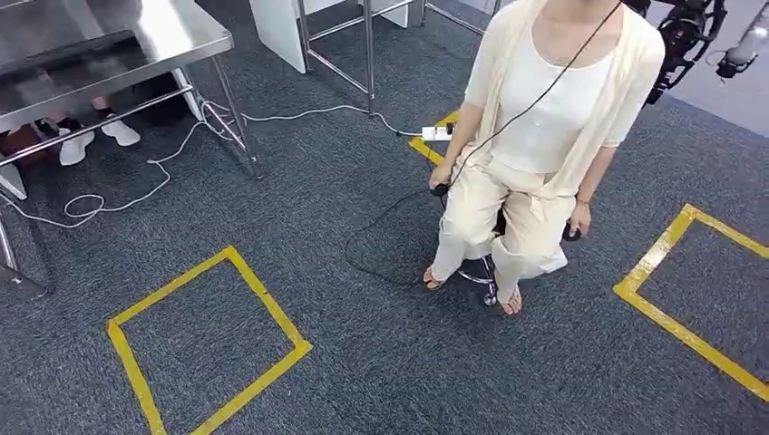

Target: Take the parts from the cabinet and place them on the table.

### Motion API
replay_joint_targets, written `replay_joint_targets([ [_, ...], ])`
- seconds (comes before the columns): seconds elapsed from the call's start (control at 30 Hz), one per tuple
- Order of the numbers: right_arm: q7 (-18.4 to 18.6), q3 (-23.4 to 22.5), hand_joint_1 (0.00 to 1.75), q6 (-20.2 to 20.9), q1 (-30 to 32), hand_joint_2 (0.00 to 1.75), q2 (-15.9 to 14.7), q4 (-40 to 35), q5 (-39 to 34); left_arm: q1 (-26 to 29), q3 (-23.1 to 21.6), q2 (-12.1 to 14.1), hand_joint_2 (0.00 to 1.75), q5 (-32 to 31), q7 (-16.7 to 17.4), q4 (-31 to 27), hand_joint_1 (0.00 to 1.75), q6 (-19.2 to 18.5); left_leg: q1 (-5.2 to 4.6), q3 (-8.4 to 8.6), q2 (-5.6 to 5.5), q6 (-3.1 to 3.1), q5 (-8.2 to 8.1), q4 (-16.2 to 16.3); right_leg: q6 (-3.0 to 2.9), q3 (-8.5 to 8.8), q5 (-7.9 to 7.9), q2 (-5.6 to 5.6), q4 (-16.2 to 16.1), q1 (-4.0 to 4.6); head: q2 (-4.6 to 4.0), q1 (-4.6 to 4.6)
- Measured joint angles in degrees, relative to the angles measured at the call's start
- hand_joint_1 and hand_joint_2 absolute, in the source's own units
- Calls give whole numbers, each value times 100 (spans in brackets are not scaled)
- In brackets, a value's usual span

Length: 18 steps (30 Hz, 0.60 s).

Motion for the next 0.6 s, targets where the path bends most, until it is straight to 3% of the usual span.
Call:
replay_joint_targets([
  [0.03, 4, 22, 0, -11, 3, 0, 17, 2, 26, -3, -7, 2, 0, -35, 17, 0, 0, 9, 29, -14, -8, -45, -37, 41, -68, 84, 46, 75, -35, -119, 0, 15],
  [0.07, 20, 39, 0, -20, 4, 0, 35, 2, 52, -4, -9, 4, 0, -57, 35, 0, 0, 33, 52, -56, -328, -99, -171, 183, -79, 56, 56, 117, -34, -105, 0, -7],
  [0.1, 42, 55, 0, -33, -6, 0, 46, 2, 81, 0, -13, 9, 0, -149, 103, 0, 0, 127, 70, -188, -559, -116, -415, 490, -139, 39, 89, 150, -28, -110, 0, -31],
  [0.13, 61, 72, 0, -50, -10, 0, 70, 2, 122, 6, -37, 9, 0, -304, 261, 2, 0, 326, 74, -408, -688, -131, -707, 990, -156, 12, 99, 220, -27, -99, 0, -22],
  [0.17, 92, 103, 0, -83, -10, 0, 101, 2, 175, 13, -112, 7, 0, -473, 416, 2, 0, 536, 75, -623, -733, -145, -921, 1461, -184, -14, 117, 288, -22, -84, 0, -28],
  [0.2, 118, 140, 0, -120, -10, 0, 120, 2, 212, 32, -198, 7, 0, -626, 548, 2, 0, 710, 76, -775, -745, -150, -1004, 1784, -180, -30, 121, 369, -17, -72, 0, -26],
  [0.23, 131, 160, 0, -142, -1, 0, 138, 2, 225, 48, -263, 9, 0, -722, 595, 2, 0, 785, 78, -794, -757, -149, -939, 1824, -177, -31, 124, 444, -13, -69, 0, -26],
  [0.27, 140, 168, 0, -168, 13, 0, 144, 2, 236, 55, -317, 11, 0, -785, 621, 2, 0, 802, 80, -691, -767, -135, -738, 1598, -169, -27, 130, 526, -5, -68, 0, -28],
  [0.33, 146, 186, 0, -212, 17, 0, 157, 2, 251, 55, -413, 17, 0, -905, 662, 2, 0, 822, 102, -254, -892, -98, -211, 677, -156, -18, 135, 675, 17, -68, 0, -31],
  [0.37, 148, 192, 0, -247, 13, 0, 170, 2, 271, 62, -480, 17, 0, -1020, 686, 2, 0, 811, 127, -57, -1223, -77, -49, 248, -144, -34, 142, 737, 25, -69, 0, -30],
  [0.4, 153, 197, 0, -278, -15, 0, 175, 2, 282, 67, -547, 17, 0, -1091, 699, 2, 0, 795, 130, -3, -1335, -61, -108, 88, -123, -68, 142, 784, 73, 10, 0, -31],
  [0.47, 168, 201, 0, -312, -19, 0, 186, 2, 288, 66, -693, 17, 0, -1180, 715, 2, 0, 780, 86, -40, -1197, -38, -101, 118, -42, -154, 194, 915, 53, -23, 0, -28],
  [0.5, 175, 201, 0, -315, -7, 0, 186, 2, 293, 65, -732, 15, 0, -1198, 726, 2, 0, 774, 55, -38, -1121, 13, -91, 111, 9, -168, 220, 988, 31, -48, 0, -24],
  [0.53, 197, 203, 0, -325, 10, 0, 184, 4, 293, 65, -773, -2, 0, -1206, 730, 2, 0, 774, 88, -31, -1035, 85, -34, 52, 59, -249, 232, 1028, 39, -9, 0, -24],
  [0.57, 201, 203, 0, -330, 11, 0, 186, 4, 293, 60, -804, -4, 0, -1206, 730, 2, 0, 778, 100, -37, -948, 122, 7, 25, 42, -277, 174, 748, 170, -24, 0, -24],
  [0.6, 208, 205, 0, -354, 5, 0, 186, 4, 304, 74, -828, -4, 0, -1189, 728, 2, 0, 791, 97, -55, -884, 150, 11, 21, 25, -407, -5, 488, 412, -20, 0, 32],
])
